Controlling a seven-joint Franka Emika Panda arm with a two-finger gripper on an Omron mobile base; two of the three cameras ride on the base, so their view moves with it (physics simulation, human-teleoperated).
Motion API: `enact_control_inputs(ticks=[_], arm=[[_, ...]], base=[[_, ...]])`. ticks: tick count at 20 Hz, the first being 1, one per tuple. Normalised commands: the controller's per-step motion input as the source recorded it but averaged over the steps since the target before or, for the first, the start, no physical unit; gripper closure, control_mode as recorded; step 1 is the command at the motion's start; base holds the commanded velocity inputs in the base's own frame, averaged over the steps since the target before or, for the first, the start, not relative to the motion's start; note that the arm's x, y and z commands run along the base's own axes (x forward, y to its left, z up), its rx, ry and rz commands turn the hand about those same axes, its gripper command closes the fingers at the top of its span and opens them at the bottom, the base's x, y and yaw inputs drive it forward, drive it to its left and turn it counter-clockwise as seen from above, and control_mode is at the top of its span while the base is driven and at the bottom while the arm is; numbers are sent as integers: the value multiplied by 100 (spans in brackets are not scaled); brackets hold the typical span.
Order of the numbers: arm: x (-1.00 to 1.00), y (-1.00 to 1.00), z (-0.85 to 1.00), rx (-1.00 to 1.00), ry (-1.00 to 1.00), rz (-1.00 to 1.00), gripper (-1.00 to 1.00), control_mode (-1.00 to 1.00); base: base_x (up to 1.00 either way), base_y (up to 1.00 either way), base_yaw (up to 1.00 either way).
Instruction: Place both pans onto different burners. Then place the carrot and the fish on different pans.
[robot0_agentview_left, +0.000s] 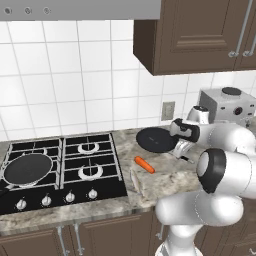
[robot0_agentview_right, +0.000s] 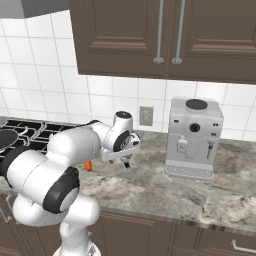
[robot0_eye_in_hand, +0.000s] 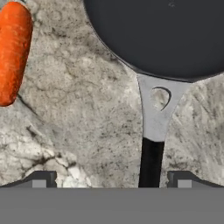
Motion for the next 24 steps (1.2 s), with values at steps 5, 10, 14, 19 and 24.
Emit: enact_control_inputs(ticks=[5, 10, 14, 19, 24], arm=[[21, 0, -23, 0, 0, 6, -100, -100], [18, 0, -25, 0, 0, 5, -100, -100], [18, 0, -24, 0, 0, 5, -100, -100], [19, 0, -23, 0, 0, 5, -100, -100], [16, -1, -18, 0, 0, 5, -100, -100]], base=[[0, 0, 0], [0, 0, 0], [0, 0, 0], [0, 0, 0], [0, 0, 0]])
